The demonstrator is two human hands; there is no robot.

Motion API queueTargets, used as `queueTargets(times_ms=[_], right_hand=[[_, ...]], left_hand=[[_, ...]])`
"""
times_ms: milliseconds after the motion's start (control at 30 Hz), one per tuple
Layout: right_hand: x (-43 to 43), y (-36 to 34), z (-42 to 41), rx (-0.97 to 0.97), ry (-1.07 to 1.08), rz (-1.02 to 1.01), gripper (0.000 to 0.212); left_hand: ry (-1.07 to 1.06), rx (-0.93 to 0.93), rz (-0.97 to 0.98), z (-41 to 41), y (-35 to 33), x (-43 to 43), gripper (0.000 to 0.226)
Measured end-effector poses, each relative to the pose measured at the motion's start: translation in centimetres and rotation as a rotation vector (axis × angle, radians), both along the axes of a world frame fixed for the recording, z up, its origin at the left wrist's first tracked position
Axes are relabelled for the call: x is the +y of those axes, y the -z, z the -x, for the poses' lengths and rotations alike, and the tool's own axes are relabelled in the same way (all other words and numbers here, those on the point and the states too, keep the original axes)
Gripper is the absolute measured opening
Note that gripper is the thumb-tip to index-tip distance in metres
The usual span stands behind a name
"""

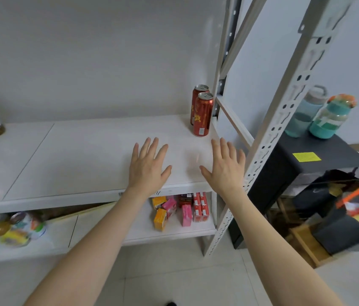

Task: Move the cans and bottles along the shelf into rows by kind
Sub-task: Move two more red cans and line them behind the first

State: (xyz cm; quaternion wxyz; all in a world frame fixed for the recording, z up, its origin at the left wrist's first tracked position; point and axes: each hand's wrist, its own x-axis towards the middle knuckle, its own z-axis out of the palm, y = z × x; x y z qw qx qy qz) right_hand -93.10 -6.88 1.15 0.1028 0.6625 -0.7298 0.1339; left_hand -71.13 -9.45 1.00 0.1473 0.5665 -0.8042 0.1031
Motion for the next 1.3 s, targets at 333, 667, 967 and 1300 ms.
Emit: queueTargets(times_ms=[333,667,967,1300], right_hand=[[5.3,-0.2,-7.7,0.041,-0.088,-0.043,0.085],[5.9,0.9,-21.0,0.005,-0.159,-0.06,0.083],[4.5,1.6,-32.2,-0.009,-0.169,-0.062,0.081],[-0.4,1.9,-42.9,-0.001,-0.194,-0.056,0.082]], left_hand=[[-0.141,-0.075,-0.055,-8.7,-0.1,6.8,0.066],[-0.218,-0.141,-0.112,-22.8,0.8,9.4,0.066],[-0.224,-0.137,-0.105,-33.3,1.7,8.4,0.066],[-0.288,-0.112,-0.091,-43.9,1.4,4.3,0.065]])
